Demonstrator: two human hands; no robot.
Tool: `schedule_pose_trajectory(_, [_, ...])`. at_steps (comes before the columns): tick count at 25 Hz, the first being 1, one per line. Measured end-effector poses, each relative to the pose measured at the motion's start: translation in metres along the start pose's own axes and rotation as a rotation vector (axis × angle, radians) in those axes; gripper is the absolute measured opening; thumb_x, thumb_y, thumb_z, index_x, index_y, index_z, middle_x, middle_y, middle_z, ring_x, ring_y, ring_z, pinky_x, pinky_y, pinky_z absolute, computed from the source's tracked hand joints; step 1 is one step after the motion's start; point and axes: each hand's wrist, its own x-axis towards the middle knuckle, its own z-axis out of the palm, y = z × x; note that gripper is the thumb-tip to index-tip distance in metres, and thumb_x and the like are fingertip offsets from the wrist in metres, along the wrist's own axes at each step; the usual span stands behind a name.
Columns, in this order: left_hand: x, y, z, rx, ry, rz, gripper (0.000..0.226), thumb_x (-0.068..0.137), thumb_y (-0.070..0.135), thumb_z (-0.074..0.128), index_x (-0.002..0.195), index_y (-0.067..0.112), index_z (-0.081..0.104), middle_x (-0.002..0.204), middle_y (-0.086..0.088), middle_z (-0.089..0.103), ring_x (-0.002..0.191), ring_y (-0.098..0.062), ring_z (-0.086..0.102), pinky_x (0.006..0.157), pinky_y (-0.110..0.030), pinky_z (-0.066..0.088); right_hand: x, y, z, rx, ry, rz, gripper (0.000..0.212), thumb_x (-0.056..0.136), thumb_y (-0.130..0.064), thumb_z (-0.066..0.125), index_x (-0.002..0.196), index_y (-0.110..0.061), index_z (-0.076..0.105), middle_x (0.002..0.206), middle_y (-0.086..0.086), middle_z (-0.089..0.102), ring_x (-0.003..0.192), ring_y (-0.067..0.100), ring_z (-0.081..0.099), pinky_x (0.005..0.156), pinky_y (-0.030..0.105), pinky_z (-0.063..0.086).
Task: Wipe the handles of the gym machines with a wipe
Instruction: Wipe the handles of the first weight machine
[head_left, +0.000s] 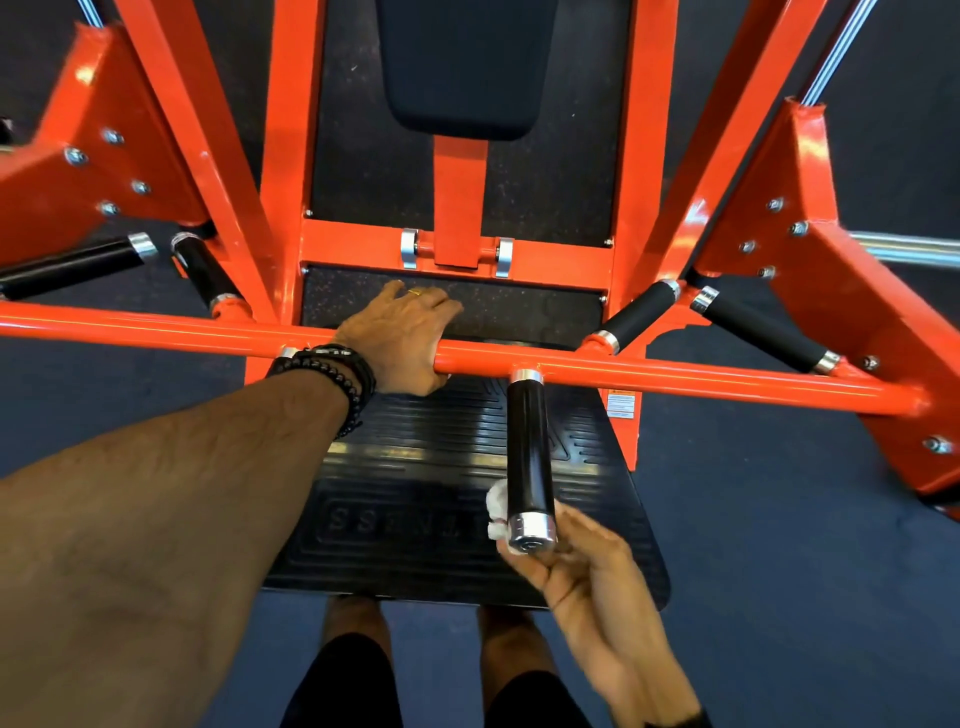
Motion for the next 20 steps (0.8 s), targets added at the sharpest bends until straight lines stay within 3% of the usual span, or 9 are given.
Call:
schedule_pose_trajectory(5, [0.0,0.001,-0.001,0.009,-0.011,-0.004,0.088,0.077,0.054,0.068,0.147,0.012,0.036,0.149,-0.008,0.042,0.137,-0.025,0.041,0.119,-0.051,0.022,0.061,-0.025,0.026,0.243,0.108,0.142,0.038,0.1,-0.004,0.04,0.132,0.008,0.055,0.13,0.024,0.061,0.115,0.035,0.065,0.097,0.042,0.053])
schedule_pose_trajectory(7, [0.0,0.0,-0.001,0.018,-0.01,-0.008,0.088,0.077,0.054,0.068,0.147,0.012,0.036,0.15,-0.008,0.042,0.138,-0.026,0.041,0.119,-0.051,0.022,0.061,-0.022,0.029,0.303,0.171,0.157,0.041,0.098,-0.009,0.042,0.134,0.007,0.054,0.13,0.026,0.06,0.107,0.037,0.067,0.09,0.043,0.057])
schedule_pose_trajectory(11, [0.001,0.0,0.001,0.014,-0.009,-0.005,0.087,0.077,0.055,0.069,0.146,0.012,0.037,0.148,-0.008,0.043,0.137,-0.026,0.042,0.118,-0.052,0.023,0.003,0.003,0.015,0.459,0.054,0.203,0.052,0.099,-0.035,0.043,0.112,0.009,0.068,0.114,0.029,0.066,0.079,0.036,0.069,0.061,0.04,0.06])
schedule_pose_trajectory(13, [0.001,0.0,0.002,0.015,-0.005,-0.004,0.086,0.076,0.055,0.068,0.144,0.013,0.039,0.146,-0.007,0.045,0.135,-0.025,0.044,0.118,-0.053,0.024,0.006,0.005,0.018,0.518,0.045,0.209,0.059,0.097,-0.044,0.045,0.112,0.009,0.066,0.112,0.028,0.066,0.078,0.034,0.068,0.062,0.039,0.059])
schedule_pose_trajectory(16, [0.0,-0.001,0.003,0.005,0.005,-0.013,0.086,0.075,0.055,0.068,0.145,0.013,0.039,0.146,-0.007,0.044,0.135,-0.025,0.044,0.119,-0.053,0.022,0.056,-0.015,0.041,0.598,-0.013,0.16,0.063,0.098,-0.046,0.044,0.131,0.006,0.057,0.123,0.025,0.062,0.09,0.033,0.065,0.078,0.04,0.057])
schedule_pose_trajectory(18, [0.0,0.0,0.002,0.003,-0.008,-0.013,0.087,0.076,0.053,0.069,0.146,0.012,0.037,0.148,-0.008,0.043,0.136,-0.025,0.042,0.12,-0.052,0.02,0.076,-0.016,0.044,0.59,0.022,0.153,0.064,0.098,-0.047,0.044,0.137,0.002,0.051,0.109,0.025,0.062,0.081,0.031,0.063,0.069,0.039,0.056])
schedule_pose_trajectory(20, [0.001,0.001,0.001,0.015,-0.01,-0.015,0.088,0.076,0.053,0.07,0.147,0.012,0.036,0.149,-0.008,0.041,0.137,-0.026,0.042,0.12,-0.052,0.018,0.062,-0.003,0.029,0.538,0.012,0.132,0.059,0.099,-0.048,0.044,0.126,0.003,0.06,0.102,0.024,0.064,0.076,0.03,0.064,0.062,0.036,0.056])
